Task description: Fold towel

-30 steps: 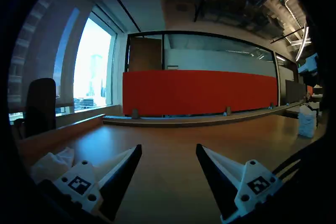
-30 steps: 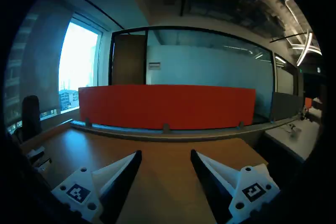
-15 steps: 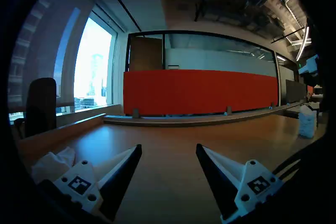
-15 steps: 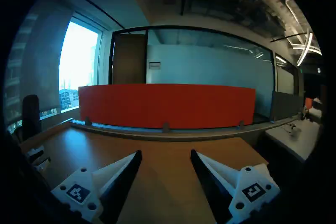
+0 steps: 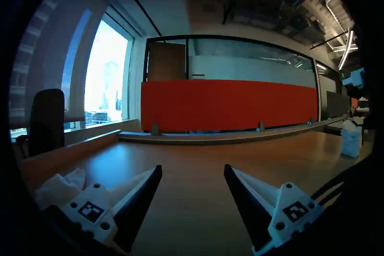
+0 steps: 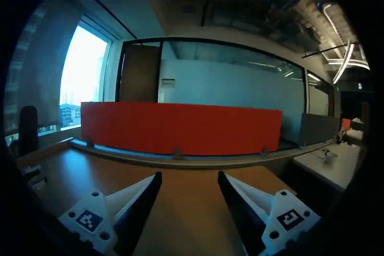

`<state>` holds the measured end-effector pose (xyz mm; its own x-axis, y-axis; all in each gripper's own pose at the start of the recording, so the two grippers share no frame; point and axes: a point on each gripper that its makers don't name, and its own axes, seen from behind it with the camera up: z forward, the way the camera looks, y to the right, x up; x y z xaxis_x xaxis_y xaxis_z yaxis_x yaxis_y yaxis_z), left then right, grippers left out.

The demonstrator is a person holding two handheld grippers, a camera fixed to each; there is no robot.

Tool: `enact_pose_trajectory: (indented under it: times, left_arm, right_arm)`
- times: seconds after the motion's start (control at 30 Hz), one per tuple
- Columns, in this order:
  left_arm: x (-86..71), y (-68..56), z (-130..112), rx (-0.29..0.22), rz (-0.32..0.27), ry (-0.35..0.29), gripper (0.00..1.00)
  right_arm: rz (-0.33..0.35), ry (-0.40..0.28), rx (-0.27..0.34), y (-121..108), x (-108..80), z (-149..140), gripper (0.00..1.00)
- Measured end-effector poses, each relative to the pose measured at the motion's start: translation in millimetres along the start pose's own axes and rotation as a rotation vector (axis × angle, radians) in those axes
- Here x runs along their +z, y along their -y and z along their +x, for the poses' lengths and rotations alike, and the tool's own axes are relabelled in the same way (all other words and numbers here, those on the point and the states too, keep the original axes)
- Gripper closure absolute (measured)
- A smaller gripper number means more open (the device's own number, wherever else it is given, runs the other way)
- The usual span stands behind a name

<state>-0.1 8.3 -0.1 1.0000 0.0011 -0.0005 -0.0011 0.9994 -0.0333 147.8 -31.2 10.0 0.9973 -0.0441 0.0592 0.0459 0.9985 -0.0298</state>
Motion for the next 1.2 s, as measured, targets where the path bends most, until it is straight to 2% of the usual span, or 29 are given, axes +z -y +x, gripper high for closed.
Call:
enact_pose_trajectory:
  times: [0.2,0.5,0.6,0.87,1.2]
  left_arm:
    - [-0.1,0.0,0.3,0.0,0.0,0.0,0.04]
    - [-0.3,0.5,0.7,0.0,0.0,0.0,0.04]
    - [-0.4,0.4,0.8,0.0,0.0,0.0,0.04]
    - [-0.5,0.2,1.0,0.0,0.0,0.0,0.04]
    - [-0.6,0.0,1.1,0.0,0.0,0.0,0.04]
  right_arm:
    - [-0.007,-0.028,0.015,-8.6,-4.4,-11.9,0.1]
    - [-0.011,-0.048,0.037,-21.7,-9.6,-55.7,0.09]
    - [-0.019,-0.055,0.047,-27.8,-8.8,-72.0,0.08]
    - [0.015,-0.051,0.071,-29.7,-2.3,-108.4,0.06]
    - [-0.009,-0.04,0.071,-37.9,6.0,-137.8,0.05]
